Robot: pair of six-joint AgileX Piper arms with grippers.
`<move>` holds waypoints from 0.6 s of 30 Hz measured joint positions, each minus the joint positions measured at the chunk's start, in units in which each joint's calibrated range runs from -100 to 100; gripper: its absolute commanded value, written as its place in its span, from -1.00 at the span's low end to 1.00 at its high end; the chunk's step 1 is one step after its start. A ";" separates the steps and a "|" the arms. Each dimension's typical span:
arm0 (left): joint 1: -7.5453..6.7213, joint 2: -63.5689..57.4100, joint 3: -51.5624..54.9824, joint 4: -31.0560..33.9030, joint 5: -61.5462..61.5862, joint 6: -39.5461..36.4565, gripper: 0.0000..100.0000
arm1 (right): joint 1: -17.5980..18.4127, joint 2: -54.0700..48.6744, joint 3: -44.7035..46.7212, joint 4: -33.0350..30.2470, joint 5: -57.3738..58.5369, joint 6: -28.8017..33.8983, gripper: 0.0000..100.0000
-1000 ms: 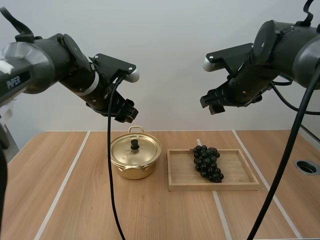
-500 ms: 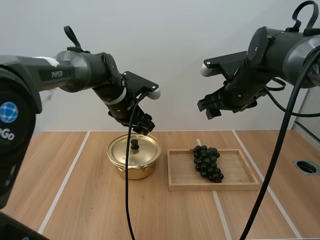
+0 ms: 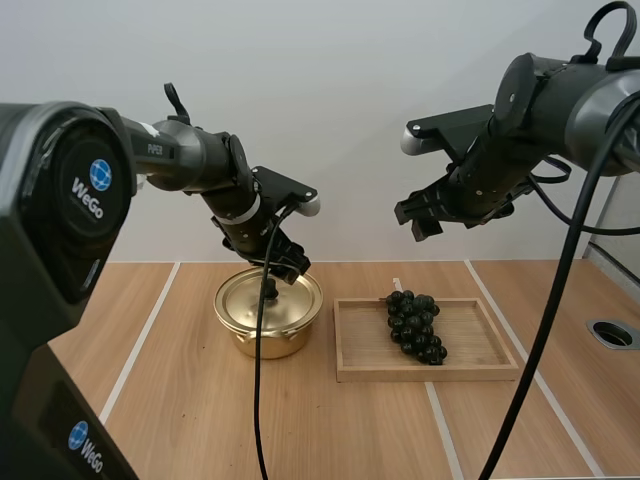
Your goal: Open the pot, put the grape inside, and close it
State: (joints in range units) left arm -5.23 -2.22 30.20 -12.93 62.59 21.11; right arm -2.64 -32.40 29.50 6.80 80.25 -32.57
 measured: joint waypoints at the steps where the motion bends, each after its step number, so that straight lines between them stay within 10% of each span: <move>1: 0.00 0.41 0.00 0.00 0.00 0.00 1.00 | 0.00 0.00 0.00 0.00 0.19 0.00 1.00; 14: 0.00 4.26 -0.06 0.00 0.00 -0.07 0.81 | 0.00 0.00 0.00 0.00 0.58 0.00 1.00; 18: 0.00 4.26 -0.17 1.37 0.58 -1.64 0.28 | 0.00 0.00 0.00 0.00 0.58 0.00 1.00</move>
State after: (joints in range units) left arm -5.23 2.03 30.03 -11.56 63.17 19.47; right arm -2.64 -32.40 29.50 6.80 80.84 -32.57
